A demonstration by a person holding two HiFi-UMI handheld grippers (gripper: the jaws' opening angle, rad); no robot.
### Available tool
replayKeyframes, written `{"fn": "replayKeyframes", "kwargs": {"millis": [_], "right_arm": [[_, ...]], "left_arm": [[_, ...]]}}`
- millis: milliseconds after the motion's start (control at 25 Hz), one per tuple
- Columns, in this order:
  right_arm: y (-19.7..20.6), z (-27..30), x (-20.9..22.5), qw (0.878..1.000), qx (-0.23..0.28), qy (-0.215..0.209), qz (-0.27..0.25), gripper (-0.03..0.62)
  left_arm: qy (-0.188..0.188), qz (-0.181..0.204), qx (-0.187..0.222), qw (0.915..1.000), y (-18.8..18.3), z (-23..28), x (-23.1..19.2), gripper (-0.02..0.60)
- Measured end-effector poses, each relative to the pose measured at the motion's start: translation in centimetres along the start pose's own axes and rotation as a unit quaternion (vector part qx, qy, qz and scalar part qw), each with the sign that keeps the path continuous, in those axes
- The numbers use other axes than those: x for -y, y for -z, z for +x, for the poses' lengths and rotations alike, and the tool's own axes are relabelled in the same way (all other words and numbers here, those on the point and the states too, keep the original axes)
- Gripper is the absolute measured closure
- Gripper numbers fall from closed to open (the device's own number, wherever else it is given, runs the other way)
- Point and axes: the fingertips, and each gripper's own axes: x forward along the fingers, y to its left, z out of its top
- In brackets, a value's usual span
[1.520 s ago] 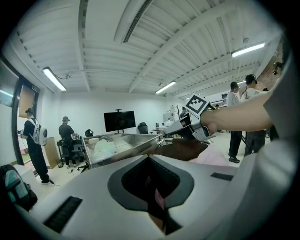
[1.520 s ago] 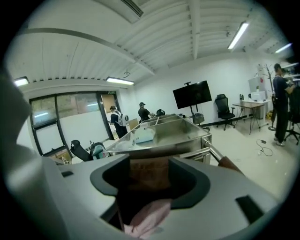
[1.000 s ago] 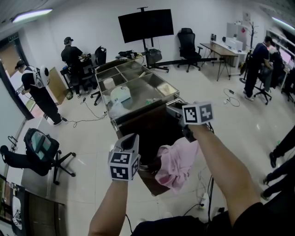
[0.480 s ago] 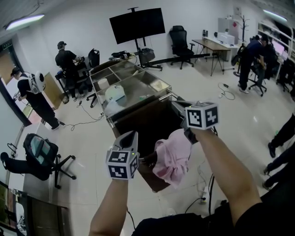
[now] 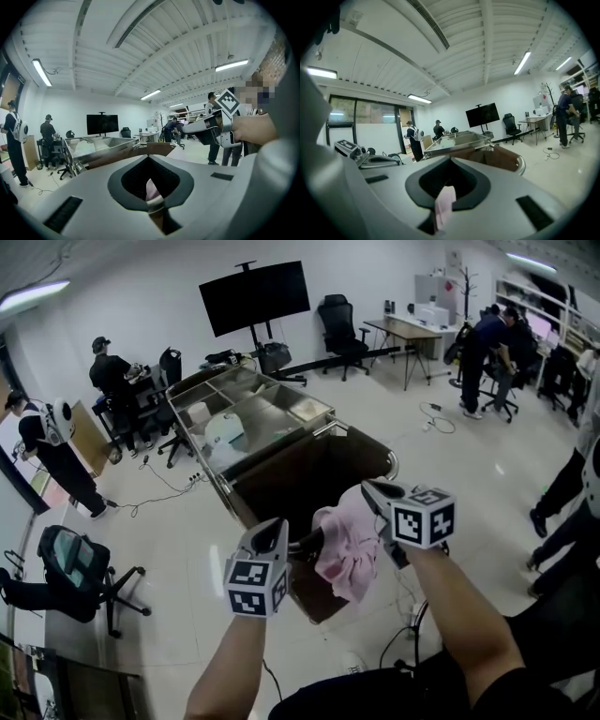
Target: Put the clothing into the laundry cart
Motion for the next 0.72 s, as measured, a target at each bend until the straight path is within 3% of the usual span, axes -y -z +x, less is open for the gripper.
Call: {"fn": "replayKeyframes", "kwargs": {"millis": [720], "right_arm": [[11.1,-10.2,-4.9,0.994,-0.028,0.101,0.027,0.591]], "left_arm": [[0.070,-0.004,-0.028,0.9971,6.9,-6.5,3.5,0.581]]}}
